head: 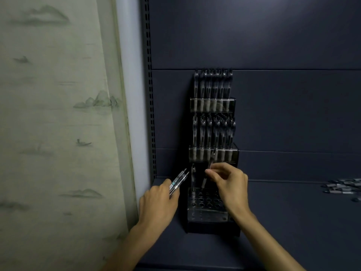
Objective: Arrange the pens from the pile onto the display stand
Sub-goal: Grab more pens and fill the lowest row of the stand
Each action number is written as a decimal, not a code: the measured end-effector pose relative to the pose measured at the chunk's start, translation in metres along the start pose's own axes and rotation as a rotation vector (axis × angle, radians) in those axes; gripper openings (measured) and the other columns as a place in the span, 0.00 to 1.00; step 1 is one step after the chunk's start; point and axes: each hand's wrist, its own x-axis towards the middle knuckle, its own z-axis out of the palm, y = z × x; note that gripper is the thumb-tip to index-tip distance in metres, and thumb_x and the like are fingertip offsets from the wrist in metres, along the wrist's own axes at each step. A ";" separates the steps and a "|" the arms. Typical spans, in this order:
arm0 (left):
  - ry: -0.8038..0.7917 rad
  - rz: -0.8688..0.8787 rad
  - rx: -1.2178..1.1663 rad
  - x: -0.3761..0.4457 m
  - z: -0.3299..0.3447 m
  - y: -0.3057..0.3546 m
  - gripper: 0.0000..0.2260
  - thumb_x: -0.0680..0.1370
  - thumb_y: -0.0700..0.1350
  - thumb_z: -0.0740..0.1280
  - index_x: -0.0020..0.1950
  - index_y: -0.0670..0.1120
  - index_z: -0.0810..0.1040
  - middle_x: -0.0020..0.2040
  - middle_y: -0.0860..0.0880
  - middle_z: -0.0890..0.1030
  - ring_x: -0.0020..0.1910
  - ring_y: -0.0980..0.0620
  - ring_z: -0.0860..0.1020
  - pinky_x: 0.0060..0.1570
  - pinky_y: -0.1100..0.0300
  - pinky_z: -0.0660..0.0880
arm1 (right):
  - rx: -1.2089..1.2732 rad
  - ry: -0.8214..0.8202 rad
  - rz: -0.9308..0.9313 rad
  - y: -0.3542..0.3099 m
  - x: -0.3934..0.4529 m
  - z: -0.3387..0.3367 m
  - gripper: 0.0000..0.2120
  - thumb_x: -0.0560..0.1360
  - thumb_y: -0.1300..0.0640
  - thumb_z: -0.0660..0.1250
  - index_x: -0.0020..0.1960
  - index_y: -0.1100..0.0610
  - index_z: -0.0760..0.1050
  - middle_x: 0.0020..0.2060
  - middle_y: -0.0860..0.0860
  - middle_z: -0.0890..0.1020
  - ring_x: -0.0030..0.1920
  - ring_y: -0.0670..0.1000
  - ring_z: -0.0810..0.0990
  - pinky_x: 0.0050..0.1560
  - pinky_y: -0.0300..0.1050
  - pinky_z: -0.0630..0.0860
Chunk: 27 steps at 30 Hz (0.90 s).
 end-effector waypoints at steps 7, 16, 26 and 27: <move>-0.017 0.003 -0.003 -0.001 -0.001 0.001 0.12 0.83 0.56 0.58 0.44 0.51 0.67 0.41 0.49 0.81 0.44 0.44 0.80 0.37 0.55 0.65 | -0.131 -0.055 -0.024 0.009 0.000 0.007 0.05 0.72 0.56 0.77 0.48 0.52 0.85 0.38 0.41 0.85 0.43 0.35 0.83 0.46 0.31 0.79; -0.036 0.003 -0.006 -0.002 0.000 0.001 0.13 0.83 0.56 0.58 0.43 0.52 0.65 0.41 0.49 0.81 0.44 0.44 0.80 0.37 0.55 0.66 | -0.316 -0.146 -0.018 0.024 -0.007 0.013 0.06 0.72 0.53 0.77 0.49 0.51 0.85 0.36 0.40 0.84 0.41 0.36 0.82 0.43 0.26 0.75; -0.051 0.003 -0.024 -0.004 0.005 0.007 0.12 0.83 0.56 0.59 0.43 0.52 0.67 0.41 0.49 0.81 0.44 0.44 0.80 0.37 0.55 0.67 | -0.477 -0.172 -0.028 0.027 -0.013 0.014 0.09 0.76 0.51 0.73 0.55 0.53 0.84 0.46 0.46 0.86 0.48 0.42 0.83 0.47 0.30 0.73; -0.052 0.005 -0.031 -0.004 0.006 0.007 0.12 0.83 0.56 0.59 0.43 0.52 0.67 0.41 0.49 0.81 0.44 0.44 0.80 0.37 0.55 0.67 | -0.481 -0.174 -0.026 0.026 -0.013 0.014 0.10 0.76 0.51 0.73 0.55 0.53 0.84 0.46 0.46 0.86 0.49 0.43 0.83 0.48 0.30 0.73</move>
